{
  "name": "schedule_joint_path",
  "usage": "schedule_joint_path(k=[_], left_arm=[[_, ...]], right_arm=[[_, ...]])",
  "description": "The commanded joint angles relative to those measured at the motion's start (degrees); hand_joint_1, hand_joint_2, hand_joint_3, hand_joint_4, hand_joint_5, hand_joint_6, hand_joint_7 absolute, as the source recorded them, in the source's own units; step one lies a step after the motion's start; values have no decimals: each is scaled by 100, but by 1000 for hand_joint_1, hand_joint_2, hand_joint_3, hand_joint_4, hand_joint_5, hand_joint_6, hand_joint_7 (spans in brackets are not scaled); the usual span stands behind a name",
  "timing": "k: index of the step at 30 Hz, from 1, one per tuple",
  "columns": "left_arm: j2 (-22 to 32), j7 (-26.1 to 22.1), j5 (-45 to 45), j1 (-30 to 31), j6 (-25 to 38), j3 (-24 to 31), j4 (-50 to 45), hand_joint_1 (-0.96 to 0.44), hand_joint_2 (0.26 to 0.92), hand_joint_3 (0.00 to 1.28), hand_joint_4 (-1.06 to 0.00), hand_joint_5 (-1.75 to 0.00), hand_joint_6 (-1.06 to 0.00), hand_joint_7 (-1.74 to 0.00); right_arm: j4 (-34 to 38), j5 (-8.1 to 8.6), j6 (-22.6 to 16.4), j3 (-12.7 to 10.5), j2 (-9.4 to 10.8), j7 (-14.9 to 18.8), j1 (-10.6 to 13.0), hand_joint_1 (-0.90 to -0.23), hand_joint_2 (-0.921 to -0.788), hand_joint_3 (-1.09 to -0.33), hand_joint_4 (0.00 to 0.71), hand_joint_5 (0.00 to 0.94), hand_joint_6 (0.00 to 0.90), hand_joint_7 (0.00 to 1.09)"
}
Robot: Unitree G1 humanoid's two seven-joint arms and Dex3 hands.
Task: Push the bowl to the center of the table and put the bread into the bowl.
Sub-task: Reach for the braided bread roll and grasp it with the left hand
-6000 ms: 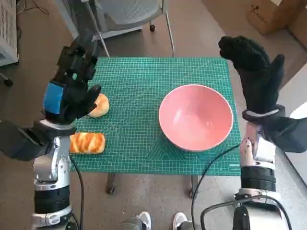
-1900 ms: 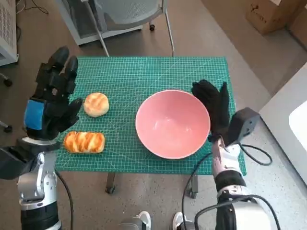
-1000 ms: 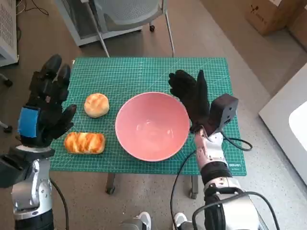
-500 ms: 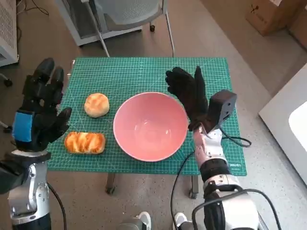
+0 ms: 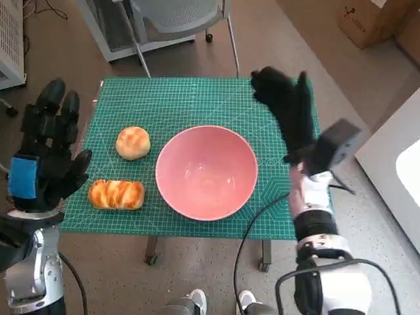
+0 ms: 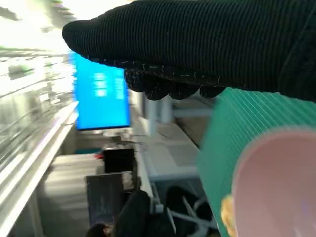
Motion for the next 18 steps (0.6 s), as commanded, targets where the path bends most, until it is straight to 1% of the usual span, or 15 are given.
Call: schedule_joint_path(k=[1,3,4,5,6,7,8,9,10,11,12,13,15,18], left_arm=[[313,15,312,124,57,39,-288,-641,921,257,-103,-5,-1,-420],[524,6,648,227,74,13,-427,-608,921,198,-94,-2,0,-420],[606,3,806,272,90,-2,-489,-590,909,182,-84,-2,0,-412],[896,-42,1323,419,215,-64,-674,-565,892,157,-70,-1,1,-400],[1104,-74,1693,524,310,-109,-808,-517,841,119,-45,0,1,-359],[1498,-244,2200,646,805,-192,-1133,-456,795,86,-28,0,1,-327],[1761,-369,2539,722,1171,-250,-1364,-420,773,72,-22,0,1,-314],[2102,-609,2819,734,1824,-370,-1665,-368,741,50,-14,1,1,-294],[2319,-781,3012,731,2284,-458,-1874,-308,726,42,-11,1,0,-284],[2533,-966,3192,667,2790,-625,-2054,-218,705,29,-7,1,-12,-247],[2670,-1096,3319,620,3140,-739,-2180,-109,695,21,-4,1,-34,-198],[2745,-1176,3390,563,3401,-858,-2252,-27,690,16,-2,1,-49,-164],[2790,-1259,3457,490,3740,-1015,-2360,58,687,13,-1,1,-63,-132],[2801,-1315,3629,431,4083,-1241,-2492,145,688,11,0,1,-89,-107]], right_arm=[[-230,262,-258,-71,-83,462,31,-594,-921,-548,233,17,338,33],[-361,361,-371,-76,-101,631,62,-598,-921,-536,236,13,340,31],[-398,390,-405,-72,-107,683,73,-598,-921,-534,237,13,341,31],[-446,425,-458,-65,-121,768,91,-599,-921,-531,238,12,341,30],[-478,454,-494,-58,-131,829,104,-595,-921,-528,239,11,339,28],[-498,483,-524,-55,-148,901,111,-593,-921,-525,239,11,336,26],[-510,505,-543,-53,-160,949,116,-593,-921,-524,239,10,334,25],[-518,519,-556,-52,-178,992,115,-592,-921,-522,239,9,332,23],[-524,528,-565,-52,-189,1021,115,-592,-921,-521,238,8,330,22],[-559,536,-578,-45,-197,1053,126,-591,-921,-519,236,7,329,20],[-590,542,-588,-37,-200,1073,136,-589,-921,-518,234,5,327,19],[-626,547,-594,-26,-204,1089,148,-588,-921,-517,233,5,327,18],[-669,559,-597,-17,-210,1107,161,-586,-921,-516,232,4,326,17],[-700,578,-589,-9,-221,1124,158,-579,-921,-513,233,3,327,17]])
